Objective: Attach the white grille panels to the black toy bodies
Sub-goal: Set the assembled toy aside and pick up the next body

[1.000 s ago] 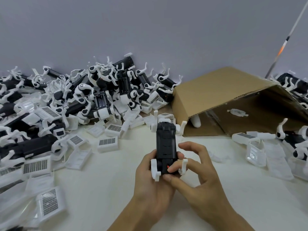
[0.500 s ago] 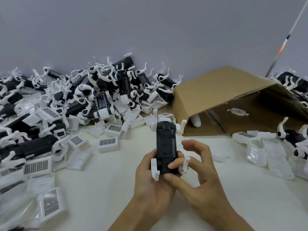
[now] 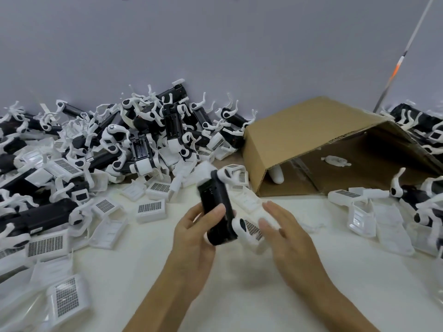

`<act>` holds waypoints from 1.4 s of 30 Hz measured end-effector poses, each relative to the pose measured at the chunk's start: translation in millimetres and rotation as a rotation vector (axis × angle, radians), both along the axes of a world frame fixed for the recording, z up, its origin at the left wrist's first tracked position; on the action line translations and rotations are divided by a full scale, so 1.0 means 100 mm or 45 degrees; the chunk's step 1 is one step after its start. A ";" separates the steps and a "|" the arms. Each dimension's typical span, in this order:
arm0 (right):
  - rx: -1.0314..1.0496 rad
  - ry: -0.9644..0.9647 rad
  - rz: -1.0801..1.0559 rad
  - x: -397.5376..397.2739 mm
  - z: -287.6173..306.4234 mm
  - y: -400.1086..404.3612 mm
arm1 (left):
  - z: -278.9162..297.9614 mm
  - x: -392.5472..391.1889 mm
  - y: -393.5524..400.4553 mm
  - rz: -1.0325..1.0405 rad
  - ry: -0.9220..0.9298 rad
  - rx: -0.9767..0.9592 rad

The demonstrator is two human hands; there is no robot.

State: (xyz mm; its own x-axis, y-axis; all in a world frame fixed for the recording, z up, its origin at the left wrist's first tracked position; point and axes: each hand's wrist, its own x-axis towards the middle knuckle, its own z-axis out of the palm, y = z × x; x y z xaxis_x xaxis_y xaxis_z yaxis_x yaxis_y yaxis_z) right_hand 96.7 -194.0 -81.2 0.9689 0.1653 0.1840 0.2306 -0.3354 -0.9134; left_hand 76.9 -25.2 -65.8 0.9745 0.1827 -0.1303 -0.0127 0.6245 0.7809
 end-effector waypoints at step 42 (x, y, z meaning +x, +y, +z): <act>0.511 0.077 0.212 -0.08 0.12 0.00 | 0.07 -0.23 -0.22 0.170 -0.281 0.634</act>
